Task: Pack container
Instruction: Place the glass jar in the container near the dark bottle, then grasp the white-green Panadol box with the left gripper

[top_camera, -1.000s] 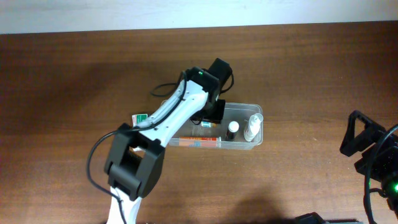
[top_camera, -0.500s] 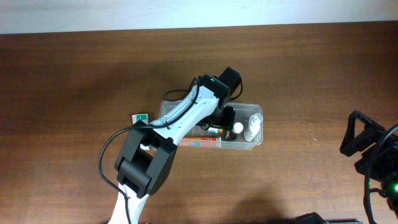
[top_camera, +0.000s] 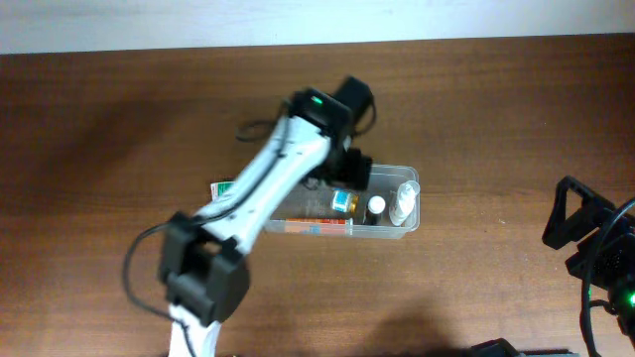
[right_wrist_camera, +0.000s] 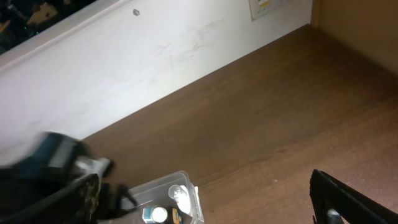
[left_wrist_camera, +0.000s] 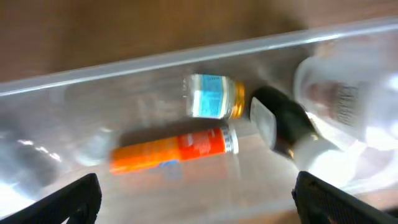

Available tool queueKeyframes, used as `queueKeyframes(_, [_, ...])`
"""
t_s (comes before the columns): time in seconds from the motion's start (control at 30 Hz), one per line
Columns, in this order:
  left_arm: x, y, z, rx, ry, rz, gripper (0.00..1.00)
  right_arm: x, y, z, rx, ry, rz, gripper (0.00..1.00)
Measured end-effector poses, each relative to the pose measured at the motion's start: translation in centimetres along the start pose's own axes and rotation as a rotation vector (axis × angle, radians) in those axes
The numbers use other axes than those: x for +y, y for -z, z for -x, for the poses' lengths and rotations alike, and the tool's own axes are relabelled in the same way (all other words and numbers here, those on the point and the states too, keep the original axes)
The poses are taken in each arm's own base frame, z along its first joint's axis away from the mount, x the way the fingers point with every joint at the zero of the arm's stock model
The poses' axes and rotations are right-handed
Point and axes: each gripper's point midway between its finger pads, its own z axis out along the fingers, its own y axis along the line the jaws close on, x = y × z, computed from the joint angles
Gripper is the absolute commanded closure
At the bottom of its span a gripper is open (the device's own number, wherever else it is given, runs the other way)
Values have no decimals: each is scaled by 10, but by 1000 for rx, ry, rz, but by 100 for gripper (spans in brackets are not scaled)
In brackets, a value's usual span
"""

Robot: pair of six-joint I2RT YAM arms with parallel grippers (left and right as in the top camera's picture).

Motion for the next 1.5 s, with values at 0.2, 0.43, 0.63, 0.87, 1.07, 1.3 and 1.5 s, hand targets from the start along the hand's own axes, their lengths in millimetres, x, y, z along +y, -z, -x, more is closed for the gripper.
queueKeyframes(0.2, [91,90,-17,-85,112,135,1,0,0,0,0,0,0,2])
queueKeyframes(0.43, [177,88,-24,-54,300,246,1,0,0,0,0,0,0,2])
queueKeyframes(0.63, [204,21,-39,51,314,268,1,0,0,0,1,0,0,2])
queueKeyframes(0.87, [227,-53,-78,161,345,221,1,0,0,0,1,0,0,2])
queueKeyframes(1.07, [226,-91,-97,178,318,180,3,0,0,0,0,0,0,2])
queueKeyframes(1.3, [227,-103,-87,120,246,160,21,0,0,0,1,0,0,2])
queueKeyframes(1.5, [228,-104,-76,74,230,161,50,0,0,0,0,0,-1,2])
